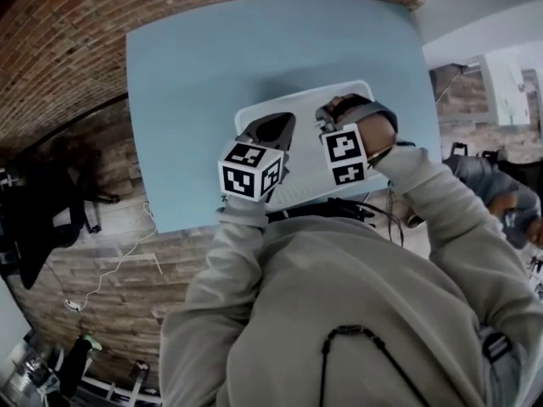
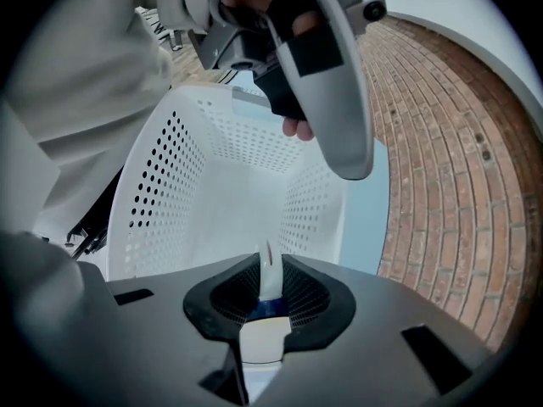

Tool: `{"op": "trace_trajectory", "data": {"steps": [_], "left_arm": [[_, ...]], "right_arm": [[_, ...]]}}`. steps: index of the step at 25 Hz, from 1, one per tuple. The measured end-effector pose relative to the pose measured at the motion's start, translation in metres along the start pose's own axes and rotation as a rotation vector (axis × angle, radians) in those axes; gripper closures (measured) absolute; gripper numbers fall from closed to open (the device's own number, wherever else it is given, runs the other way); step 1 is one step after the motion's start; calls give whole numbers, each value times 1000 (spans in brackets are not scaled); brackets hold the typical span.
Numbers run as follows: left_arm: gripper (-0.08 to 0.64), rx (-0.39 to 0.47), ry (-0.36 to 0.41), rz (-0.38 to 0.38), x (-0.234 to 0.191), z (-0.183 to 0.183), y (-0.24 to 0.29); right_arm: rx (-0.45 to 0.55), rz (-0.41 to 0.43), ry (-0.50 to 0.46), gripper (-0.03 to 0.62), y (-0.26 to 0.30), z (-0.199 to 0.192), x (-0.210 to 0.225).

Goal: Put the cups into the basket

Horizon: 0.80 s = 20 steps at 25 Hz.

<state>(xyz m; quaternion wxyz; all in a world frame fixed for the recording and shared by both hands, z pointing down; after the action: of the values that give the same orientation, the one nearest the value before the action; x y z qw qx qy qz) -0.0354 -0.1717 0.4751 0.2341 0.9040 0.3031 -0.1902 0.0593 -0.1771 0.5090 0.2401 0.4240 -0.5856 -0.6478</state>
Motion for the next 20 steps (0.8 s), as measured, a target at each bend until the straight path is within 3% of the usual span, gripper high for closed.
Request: {"op": "trace_trajectory", "data": {"steps": [10, 20], "left_arm": [[565, 13, -25, 33, -8, -13, -7], [565, 25, -40, 28, -8, -20, -14]], "right_arm": [[28, 83, 1, 520, 71, 4, -30], [-28, 144, -46, 520, 126, 5, -46]]}}
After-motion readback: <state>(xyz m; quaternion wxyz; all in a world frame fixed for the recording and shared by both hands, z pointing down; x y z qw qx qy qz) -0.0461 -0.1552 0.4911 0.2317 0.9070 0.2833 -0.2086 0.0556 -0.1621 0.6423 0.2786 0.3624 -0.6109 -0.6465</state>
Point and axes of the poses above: the fingertips, and each gripper's own axes: y forward along the fingers, x to its right, z out of its top, the point moved 5 cm from there along -y, backward along the fingers, and after that the axes turned 6 degrees about x, right-handed, at the moved point
